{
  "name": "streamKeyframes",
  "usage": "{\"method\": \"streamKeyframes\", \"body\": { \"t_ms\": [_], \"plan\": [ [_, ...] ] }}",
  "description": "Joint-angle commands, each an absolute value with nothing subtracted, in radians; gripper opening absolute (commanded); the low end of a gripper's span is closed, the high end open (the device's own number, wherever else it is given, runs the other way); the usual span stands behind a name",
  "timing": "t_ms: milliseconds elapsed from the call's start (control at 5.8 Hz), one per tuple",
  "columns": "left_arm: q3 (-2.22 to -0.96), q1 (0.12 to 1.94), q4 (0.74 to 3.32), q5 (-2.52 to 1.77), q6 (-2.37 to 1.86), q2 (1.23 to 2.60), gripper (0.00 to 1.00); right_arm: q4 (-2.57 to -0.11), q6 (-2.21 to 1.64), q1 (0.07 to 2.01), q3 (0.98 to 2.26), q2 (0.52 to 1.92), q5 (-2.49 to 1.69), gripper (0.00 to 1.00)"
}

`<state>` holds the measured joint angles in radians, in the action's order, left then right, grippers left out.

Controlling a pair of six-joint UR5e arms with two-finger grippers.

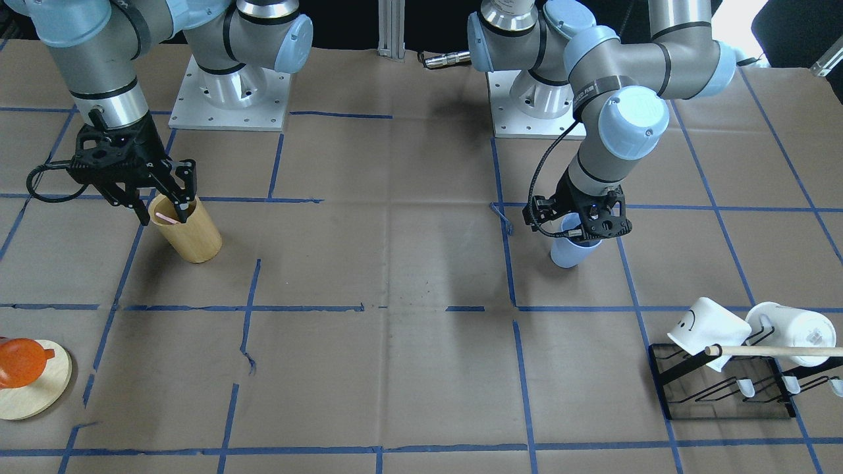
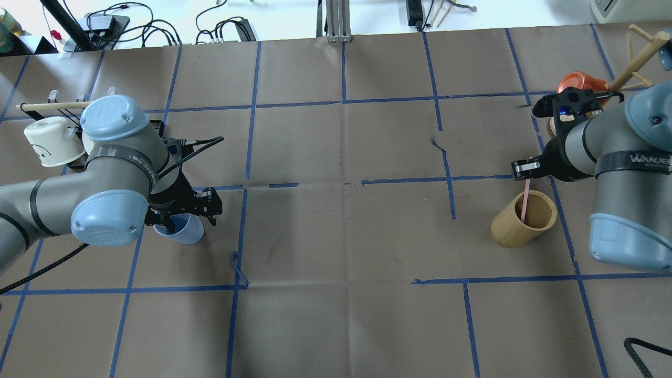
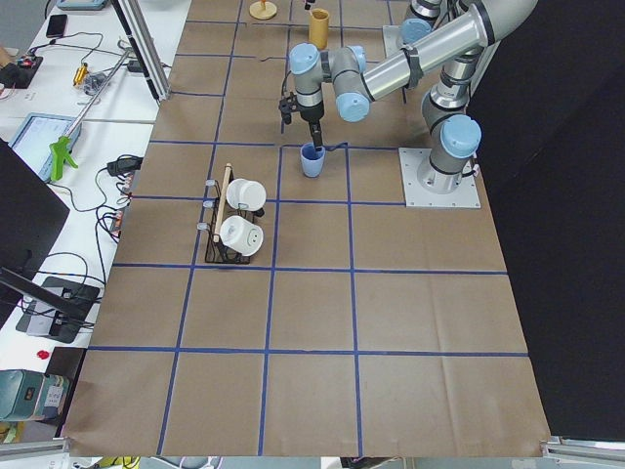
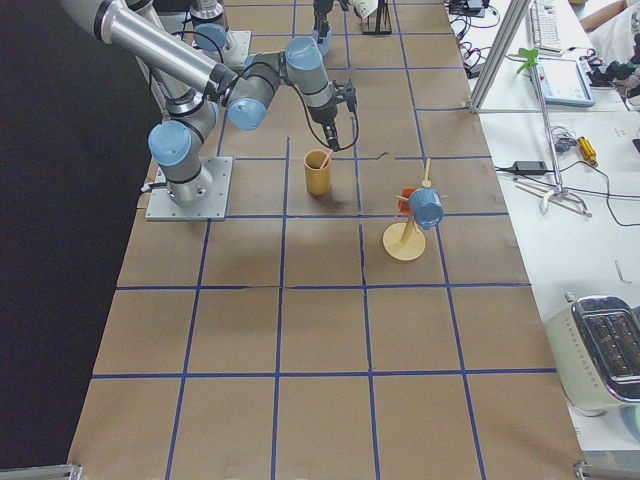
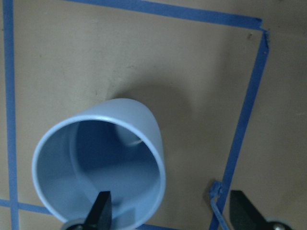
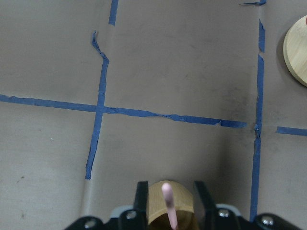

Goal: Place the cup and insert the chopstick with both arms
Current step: 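Grasp the light blue cup with the left gripper while the right lifts the chopstick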

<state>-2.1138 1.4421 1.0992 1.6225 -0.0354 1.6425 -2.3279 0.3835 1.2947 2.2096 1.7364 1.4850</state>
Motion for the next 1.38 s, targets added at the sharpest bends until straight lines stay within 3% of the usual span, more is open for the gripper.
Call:
{"method": "streamKeyframes", "body": {
  "t_ms": [0,172,517,862,1207],
  "plan": [
    [-2.126,1.445,1.074,1.621,-0.034,1.655,0.14,-2.324,0.382,1.295,2.206,1.736,1.489,0.09],
    [-2.123,1.443,1.072,1.621,-0.034,1.655,0.0,-2.325,0.382,1.295,2.194,1.736,1.488,0.08],
    [-2.108,1.447,1.066,1.624,-0.035,1.637,0.0,-2.227,0.38,1.299,2.087,1.738,1.488,0.08],
    [-2.013,1.491,1.069,1.606,-0.148,1.673,0.0,-1.863,0.306,1.305,1.821,1.721,1.489,0.08],
    [-1.875,1.653,1.074,1.534,-0.404,1.75,0.0,-1.644,0.125,1.41,1.606,1.656,1.502,0.08]
  ]
}}
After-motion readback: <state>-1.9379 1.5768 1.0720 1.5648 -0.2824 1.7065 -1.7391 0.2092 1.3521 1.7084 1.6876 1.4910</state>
